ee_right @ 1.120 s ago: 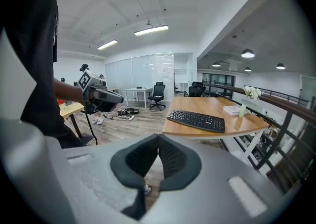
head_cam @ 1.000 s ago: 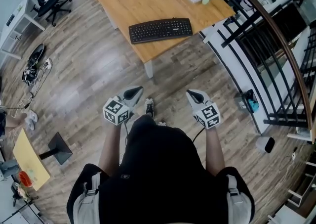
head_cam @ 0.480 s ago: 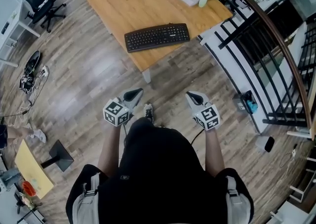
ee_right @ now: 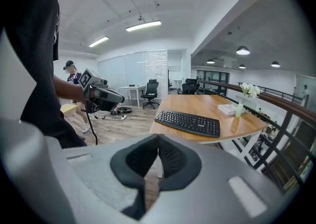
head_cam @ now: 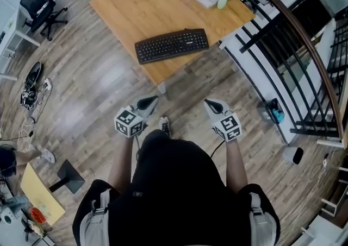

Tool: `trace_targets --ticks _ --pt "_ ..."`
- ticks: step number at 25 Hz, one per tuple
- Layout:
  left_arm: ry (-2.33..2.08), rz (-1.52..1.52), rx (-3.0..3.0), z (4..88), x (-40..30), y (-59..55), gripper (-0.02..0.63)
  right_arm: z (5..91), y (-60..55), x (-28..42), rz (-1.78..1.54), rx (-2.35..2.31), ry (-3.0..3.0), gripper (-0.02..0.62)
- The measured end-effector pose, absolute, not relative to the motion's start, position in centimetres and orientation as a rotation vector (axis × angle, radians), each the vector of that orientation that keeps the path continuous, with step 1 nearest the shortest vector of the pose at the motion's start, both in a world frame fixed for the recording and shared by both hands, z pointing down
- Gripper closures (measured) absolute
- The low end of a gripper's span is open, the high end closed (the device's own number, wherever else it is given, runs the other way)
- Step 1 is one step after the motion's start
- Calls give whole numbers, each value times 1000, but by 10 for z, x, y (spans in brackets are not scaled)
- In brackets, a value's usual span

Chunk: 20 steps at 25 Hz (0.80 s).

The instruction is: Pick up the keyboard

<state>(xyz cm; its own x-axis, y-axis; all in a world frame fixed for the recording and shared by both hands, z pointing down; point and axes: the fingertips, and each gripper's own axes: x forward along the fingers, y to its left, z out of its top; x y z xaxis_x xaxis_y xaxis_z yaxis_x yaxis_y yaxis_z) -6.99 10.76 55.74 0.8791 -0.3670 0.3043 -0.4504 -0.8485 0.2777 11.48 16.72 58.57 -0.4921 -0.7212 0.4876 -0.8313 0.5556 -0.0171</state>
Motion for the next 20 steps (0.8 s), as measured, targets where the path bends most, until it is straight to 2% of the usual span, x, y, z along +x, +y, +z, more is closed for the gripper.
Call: trace_targets --ticks 20 --pt "-538 371 2743 557 -94 18 595 586 82 89 349 1351 -2347 592"
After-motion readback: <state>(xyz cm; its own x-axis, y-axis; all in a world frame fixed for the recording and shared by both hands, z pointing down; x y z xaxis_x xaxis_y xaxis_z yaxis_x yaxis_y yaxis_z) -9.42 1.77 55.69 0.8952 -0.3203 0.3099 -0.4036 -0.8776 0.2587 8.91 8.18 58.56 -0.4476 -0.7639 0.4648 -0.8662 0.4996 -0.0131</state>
